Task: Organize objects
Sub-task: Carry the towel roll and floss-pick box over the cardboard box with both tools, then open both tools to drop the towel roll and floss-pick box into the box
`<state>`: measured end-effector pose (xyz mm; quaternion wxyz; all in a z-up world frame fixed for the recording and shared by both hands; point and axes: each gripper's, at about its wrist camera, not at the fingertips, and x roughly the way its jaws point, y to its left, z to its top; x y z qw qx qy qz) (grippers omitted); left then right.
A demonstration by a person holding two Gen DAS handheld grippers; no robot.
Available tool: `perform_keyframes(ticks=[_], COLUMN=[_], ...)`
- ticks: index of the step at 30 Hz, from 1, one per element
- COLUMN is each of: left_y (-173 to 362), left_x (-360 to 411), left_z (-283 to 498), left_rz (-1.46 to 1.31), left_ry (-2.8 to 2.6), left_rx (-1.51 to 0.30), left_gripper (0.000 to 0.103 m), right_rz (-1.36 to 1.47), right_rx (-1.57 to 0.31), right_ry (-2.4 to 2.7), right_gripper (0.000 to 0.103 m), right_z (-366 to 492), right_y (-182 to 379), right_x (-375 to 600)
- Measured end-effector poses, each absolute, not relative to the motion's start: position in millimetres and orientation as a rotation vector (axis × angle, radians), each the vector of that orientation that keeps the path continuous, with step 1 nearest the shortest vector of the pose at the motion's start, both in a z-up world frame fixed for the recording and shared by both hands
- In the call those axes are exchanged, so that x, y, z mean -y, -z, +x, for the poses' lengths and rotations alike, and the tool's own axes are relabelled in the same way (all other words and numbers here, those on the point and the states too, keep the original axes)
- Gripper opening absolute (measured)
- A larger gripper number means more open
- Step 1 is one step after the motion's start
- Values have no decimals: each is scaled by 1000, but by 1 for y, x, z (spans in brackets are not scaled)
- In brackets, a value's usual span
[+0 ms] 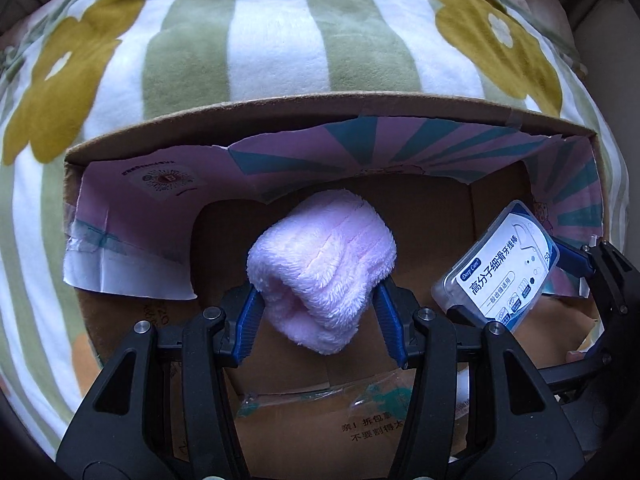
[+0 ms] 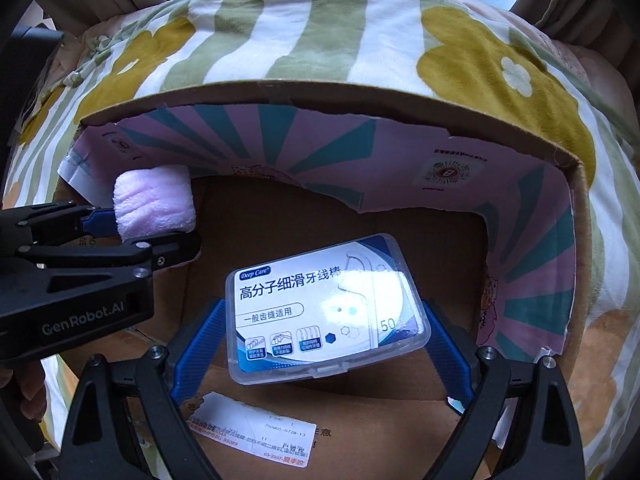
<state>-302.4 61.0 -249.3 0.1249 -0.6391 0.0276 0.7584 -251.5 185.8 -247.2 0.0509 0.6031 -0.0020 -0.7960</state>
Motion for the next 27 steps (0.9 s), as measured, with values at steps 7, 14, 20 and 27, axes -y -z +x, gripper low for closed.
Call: perform_keyframes(ticks=[7, 14, 20, 27], left_y=[246, 236, 236, 230], left_x=[-67, -76, -69, -67], left_z=[-306, -304, -303, -303], left_rz=[-1848, -1807, -1819, -1800], left_ry=[-2232, -2189, -2183, -2183], left_rx=[-152, -123, -89, -57], left_gripper=[67, 103, 103, 103], right_rz=[1841, 1893, 1877, 1842], right_rx=[80, -31, -11, -40], right_ry=[2416, 2401, 2401, 2432], right_gripper=[94, 99, 100, 100], right_z=[-251, -240, -233, -227], right_y=[251, 257, 253, 241], right_x=[-194, -194, -199, -204])
